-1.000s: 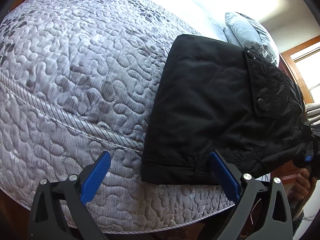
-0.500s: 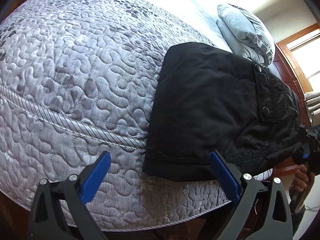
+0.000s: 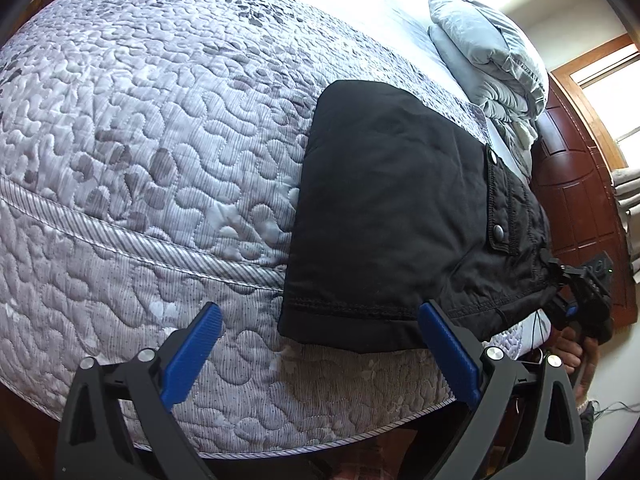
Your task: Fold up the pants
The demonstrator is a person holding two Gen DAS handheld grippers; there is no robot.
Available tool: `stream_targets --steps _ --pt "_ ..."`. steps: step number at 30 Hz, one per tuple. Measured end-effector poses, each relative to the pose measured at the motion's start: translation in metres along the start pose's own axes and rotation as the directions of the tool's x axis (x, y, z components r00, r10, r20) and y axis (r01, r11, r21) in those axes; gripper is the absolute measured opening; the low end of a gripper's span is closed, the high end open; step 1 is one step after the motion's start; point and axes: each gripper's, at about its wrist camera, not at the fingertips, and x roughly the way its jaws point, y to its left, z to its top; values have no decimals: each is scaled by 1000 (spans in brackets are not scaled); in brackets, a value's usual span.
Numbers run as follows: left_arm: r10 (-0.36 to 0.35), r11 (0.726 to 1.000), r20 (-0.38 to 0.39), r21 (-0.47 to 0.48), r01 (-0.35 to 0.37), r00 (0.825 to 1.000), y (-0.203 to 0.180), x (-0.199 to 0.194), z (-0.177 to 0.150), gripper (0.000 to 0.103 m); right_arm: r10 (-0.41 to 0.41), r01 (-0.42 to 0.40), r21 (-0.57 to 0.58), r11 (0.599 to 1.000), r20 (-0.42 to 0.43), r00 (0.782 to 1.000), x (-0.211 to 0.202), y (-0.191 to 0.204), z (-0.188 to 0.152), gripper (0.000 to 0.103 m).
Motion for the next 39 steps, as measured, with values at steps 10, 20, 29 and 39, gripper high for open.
stream_targets --steps 10,20,29,39 --pt "7 1000 -15 21 -7 1000 -11 5 1 99 5 -3 100 995 -17 1000 24 -52 -8 27" --pt "9 1000 -20 16 -9 1000 -13 8 3 99 13 -14 89 996 4 1000 9 -63 -17 61" --pt "11 1000 -33 9 -11 999 -11 14 2 99 60 -58 120 991 -12 998 -7 -83 -34 63" --pt "20 1000 -62 7 -20 998 -13 26 -1 99 9 -9 28 1000 -5 1000 -18 -65 -39 33"
